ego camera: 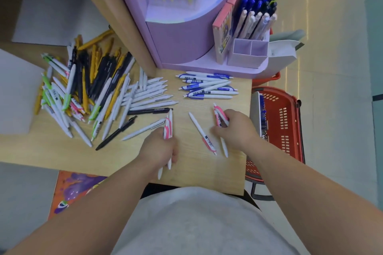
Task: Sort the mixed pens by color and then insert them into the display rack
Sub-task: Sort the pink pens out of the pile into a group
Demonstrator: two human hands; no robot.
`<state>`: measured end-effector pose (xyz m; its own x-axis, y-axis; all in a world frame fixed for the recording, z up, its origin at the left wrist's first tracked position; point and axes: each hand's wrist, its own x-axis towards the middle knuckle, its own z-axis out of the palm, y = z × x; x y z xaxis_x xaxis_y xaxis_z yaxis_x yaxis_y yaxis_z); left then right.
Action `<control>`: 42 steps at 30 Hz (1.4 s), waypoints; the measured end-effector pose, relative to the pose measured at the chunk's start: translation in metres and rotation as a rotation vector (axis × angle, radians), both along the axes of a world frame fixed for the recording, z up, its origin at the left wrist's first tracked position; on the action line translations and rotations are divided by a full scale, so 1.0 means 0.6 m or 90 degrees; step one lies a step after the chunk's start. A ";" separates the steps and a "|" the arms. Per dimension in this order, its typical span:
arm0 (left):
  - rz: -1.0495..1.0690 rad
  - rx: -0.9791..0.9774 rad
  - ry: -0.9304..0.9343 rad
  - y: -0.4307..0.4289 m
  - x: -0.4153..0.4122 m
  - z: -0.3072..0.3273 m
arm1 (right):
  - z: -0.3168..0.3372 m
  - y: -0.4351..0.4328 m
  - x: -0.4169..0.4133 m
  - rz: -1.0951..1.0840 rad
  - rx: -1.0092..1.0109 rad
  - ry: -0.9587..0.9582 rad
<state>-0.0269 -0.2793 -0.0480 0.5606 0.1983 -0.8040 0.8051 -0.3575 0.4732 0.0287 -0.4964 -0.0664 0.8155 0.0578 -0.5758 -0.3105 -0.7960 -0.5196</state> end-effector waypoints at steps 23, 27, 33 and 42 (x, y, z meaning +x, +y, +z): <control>-0.141 0.093 -0.132 -0.074 0.047 -0.033 | -0.020 -0.014 -0.065 -0.114 0.048 -0.047; -0.187 0.101 -0.177 -0.104 0.058 -0.038 | -0.022 -0.036 -0.074 -0.153 0.042 -0.054; -0.250 0.088 -0.186 -0.142 0.077 -0.042 | -0.020 -0.074 -0.081 -0.226 0.026 -0.052; -0.230 0.081 -0.161 -0.148 0.071 -0.056 | -0.025 -0.075 -0.072 -0.242 0.020 -0.050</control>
<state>0.0159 -0.3681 -0.0814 0.7876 0.0422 -0.6147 0.4826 -0.6626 0.5728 -0.0147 -0.5414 -0.0814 0.8239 -0.2407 -0.5131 -0.5385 -0.6147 -0.5764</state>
